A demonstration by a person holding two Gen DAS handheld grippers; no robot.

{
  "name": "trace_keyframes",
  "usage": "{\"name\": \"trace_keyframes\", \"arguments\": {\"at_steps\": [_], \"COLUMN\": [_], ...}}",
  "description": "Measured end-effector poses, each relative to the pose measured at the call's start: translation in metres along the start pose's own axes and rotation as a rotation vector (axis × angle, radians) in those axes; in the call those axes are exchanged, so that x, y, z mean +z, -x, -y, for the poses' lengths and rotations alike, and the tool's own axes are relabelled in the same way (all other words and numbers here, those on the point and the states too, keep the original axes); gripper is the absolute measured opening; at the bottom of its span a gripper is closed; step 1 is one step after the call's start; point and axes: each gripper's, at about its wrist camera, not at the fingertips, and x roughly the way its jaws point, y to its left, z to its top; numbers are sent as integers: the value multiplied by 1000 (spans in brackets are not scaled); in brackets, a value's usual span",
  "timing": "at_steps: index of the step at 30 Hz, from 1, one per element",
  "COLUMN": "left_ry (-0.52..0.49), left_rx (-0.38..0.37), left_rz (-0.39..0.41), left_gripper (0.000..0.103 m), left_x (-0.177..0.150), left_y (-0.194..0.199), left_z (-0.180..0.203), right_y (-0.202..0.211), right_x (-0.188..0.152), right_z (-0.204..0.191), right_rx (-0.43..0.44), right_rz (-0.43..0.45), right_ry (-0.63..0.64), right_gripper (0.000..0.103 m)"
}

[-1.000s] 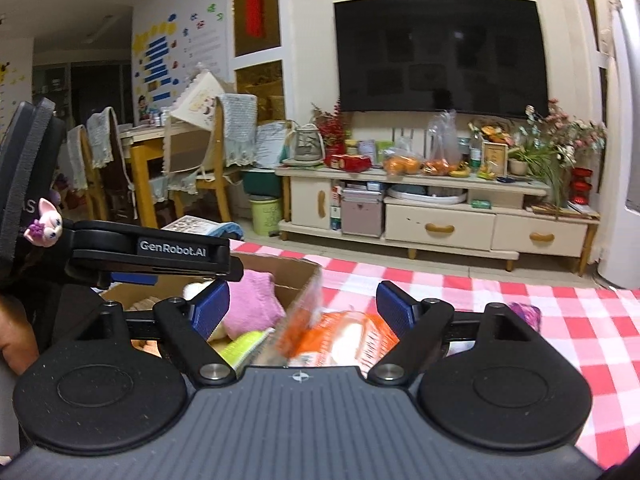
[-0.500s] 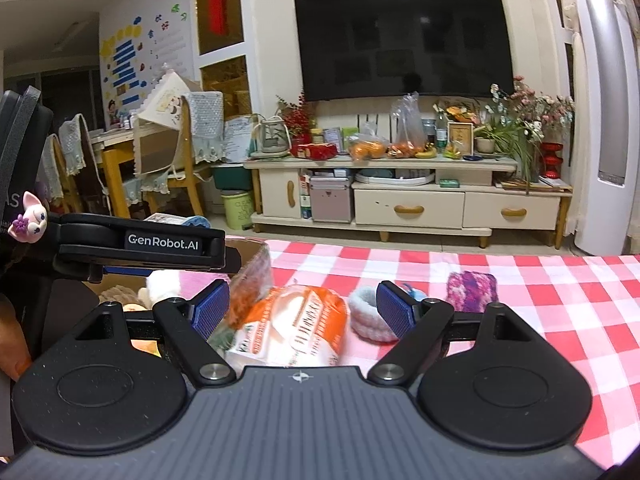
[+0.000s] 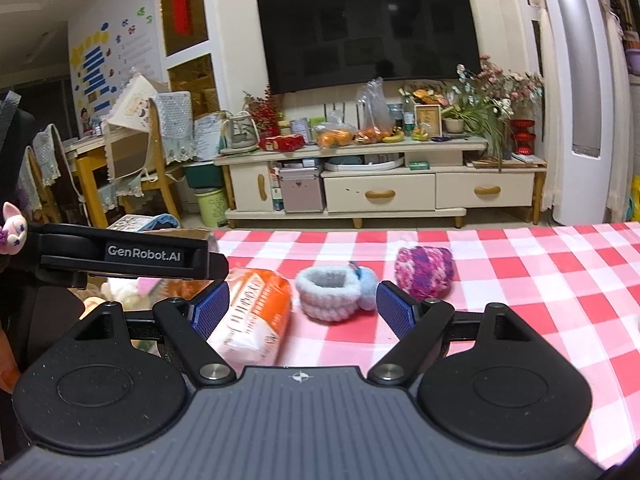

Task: Organize soft objects
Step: 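Withdraw both tools from the box back over the table, then grasp the light-blue knit slipper with left tool while right tool grasps the purple knit hat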

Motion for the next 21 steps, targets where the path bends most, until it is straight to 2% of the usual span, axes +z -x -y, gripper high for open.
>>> {"name": "trace_keyframes", "arguments": {"at_steps": [21], "left_ry": [-110], "left_rx": [-8], "left_rz": [-48], "left_gripper": [99], "left_x": [-14], "left_y": [-31], "left_z": [53], "right_y": [-9], "right_x": [-21], "right_z": [29], "right_rx": [-99], "right_rz": [-51], "right_ry": [-164], "right_gripper": [101]}}
